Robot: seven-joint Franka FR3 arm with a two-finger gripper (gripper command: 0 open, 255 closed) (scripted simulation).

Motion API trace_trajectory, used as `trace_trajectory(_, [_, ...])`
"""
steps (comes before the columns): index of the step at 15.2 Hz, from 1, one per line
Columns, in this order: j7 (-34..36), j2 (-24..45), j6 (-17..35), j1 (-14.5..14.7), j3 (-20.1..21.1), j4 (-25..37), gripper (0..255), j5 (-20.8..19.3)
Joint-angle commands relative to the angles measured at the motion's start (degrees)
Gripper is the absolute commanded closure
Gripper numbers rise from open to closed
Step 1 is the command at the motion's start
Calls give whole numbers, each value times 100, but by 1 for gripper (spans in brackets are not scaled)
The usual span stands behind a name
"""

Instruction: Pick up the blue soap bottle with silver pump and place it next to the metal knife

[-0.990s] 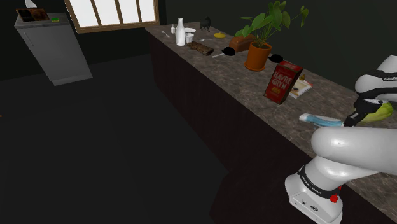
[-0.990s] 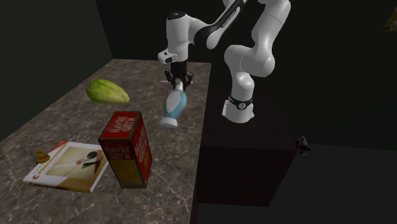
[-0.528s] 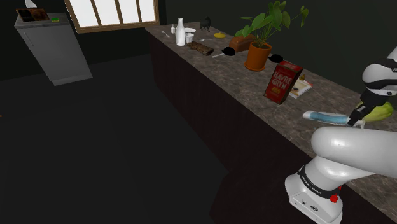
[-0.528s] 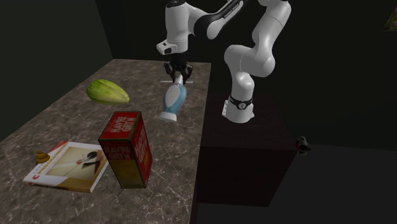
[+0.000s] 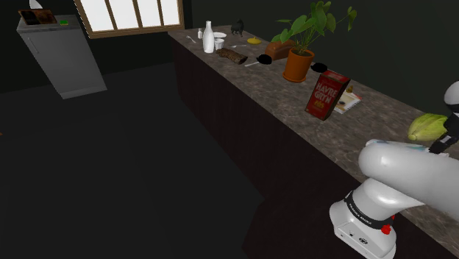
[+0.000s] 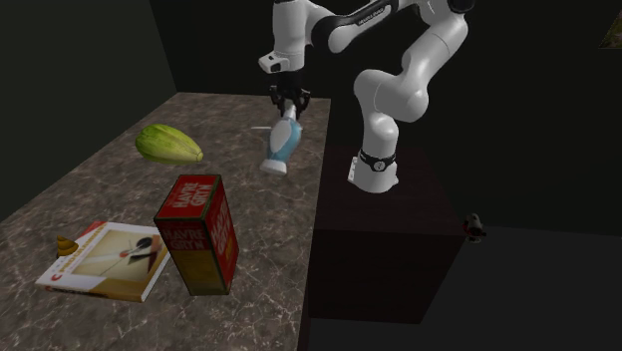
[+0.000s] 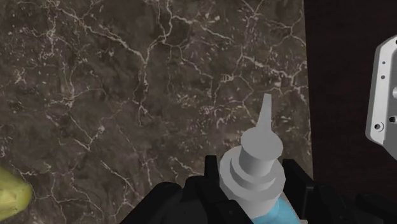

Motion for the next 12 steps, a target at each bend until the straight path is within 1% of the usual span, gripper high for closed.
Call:
trace_trajectory(1, [-328, -203, -105, -279, -193, -28, 255, -213])
trace_trajectory(7, [-1365, -693, -425, -1079, -788, 66, 255, -803])
trace_trajectory(12, [-2207, -849, -569, -1543, -1354, 369, 255, -1267])
